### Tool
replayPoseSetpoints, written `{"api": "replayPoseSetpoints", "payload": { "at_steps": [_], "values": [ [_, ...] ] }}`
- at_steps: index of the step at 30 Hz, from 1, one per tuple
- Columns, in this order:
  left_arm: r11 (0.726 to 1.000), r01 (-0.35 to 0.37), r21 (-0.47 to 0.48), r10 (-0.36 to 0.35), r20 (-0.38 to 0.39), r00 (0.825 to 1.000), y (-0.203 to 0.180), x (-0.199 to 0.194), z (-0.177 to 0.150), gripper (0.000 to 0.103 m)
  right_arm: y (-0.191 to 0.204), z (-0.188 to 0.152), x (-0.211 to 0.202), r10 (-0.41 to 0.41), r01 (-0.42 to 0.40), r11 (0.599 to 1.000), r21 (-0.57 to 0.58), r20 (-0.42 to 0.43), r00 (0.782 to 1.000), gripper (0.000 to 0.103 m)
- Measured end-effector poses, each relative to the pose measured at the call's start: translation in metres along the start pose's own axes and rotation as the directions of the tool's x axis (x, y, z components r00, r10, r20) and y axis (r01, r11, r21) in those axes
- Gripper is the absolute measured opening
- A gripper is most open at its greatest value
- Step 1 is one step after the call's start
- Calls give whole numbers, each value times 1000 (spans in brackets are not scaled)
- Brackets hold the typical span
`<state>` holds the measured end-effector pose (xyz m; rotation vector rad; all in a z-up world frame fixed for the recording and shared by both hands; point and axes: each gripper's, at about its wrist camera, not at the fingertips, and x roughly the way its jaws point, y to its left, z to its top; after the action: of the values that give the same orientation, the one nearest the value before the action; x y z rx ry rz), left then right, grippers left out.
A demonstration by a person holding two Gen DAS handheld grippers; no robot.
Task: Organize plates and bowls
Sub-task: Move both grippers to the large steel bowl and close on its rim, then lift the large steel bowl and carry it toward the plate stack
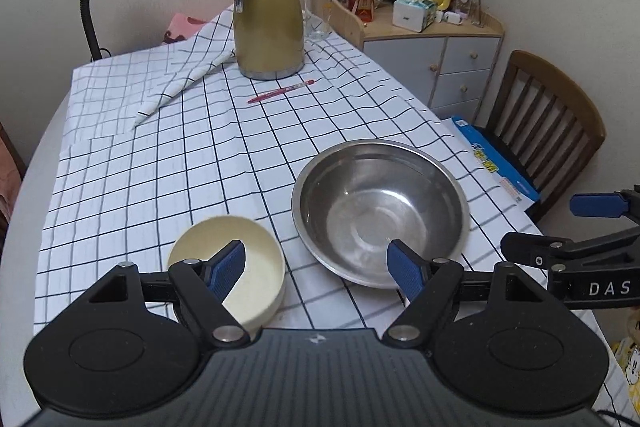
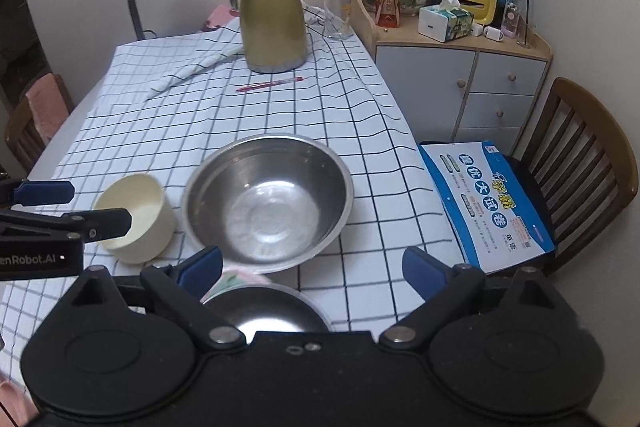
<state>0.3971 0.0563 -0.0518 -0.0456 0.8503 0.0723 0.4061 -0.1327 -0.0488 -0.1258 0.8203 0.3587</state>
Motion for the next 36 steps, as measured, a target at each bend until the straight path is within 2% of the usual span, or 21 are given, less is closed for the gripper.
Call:
{"api": "replayPoseSetpoints", "payload": {
  "at_steps": [9, 16, 18, 20, 24, 27, 29, 32, 36],
  "values": [
    [998, -40, -42, 36, -99, 994, 5, 85, 31, 78, -23, 24, 73, -28, 31, 999, 44, -73, 997, 88],
    [997, -52, -60, 44, -123, 991, 2, 121, 40, 77, -35, 27, 112, -30, 42, 995, 92, -126, 992, 79],
    [996, -63, -59, 55, -128, 990, 1, 130, 43, 77, -38, 26, 118, -19, 33, 994, 104, -140, 990, 73],
    [997, -57, -60, 48, -143, 989, 1, 137, 44, 66, -39, 27, 123, -18, 34, 994, 105, -150, 988, 71],
    [996, -68, -61, 57, -167, 984, 3, 148, 43, 61, -38, 26, 129, -5, 21, 995, 101, -158, 987, 61],
    [996, -67, -63, 55, -185, 981, 4, 153, 41, 49, -38, 25, 134, 5, 13, 994, 106, -170, 985, 50],
    [996, -68, -63, 55, -193, 980, 5, 155, 40, 37, -37, 24, 136, 12, 7, 994, 106, -175, 984, 45],
    [995, -76, -62, 62, -203, 977, 6, 157, 38, 27, -36, 23, 137, 18, 1, 994, 108, -177, 984, 37],
    [994, -64, -90, 45, -203, 978, 11, 154, 37, 21, -37, 23, 138, 24, -3, 993, 120, -174, 984, 24]
  ]
}}
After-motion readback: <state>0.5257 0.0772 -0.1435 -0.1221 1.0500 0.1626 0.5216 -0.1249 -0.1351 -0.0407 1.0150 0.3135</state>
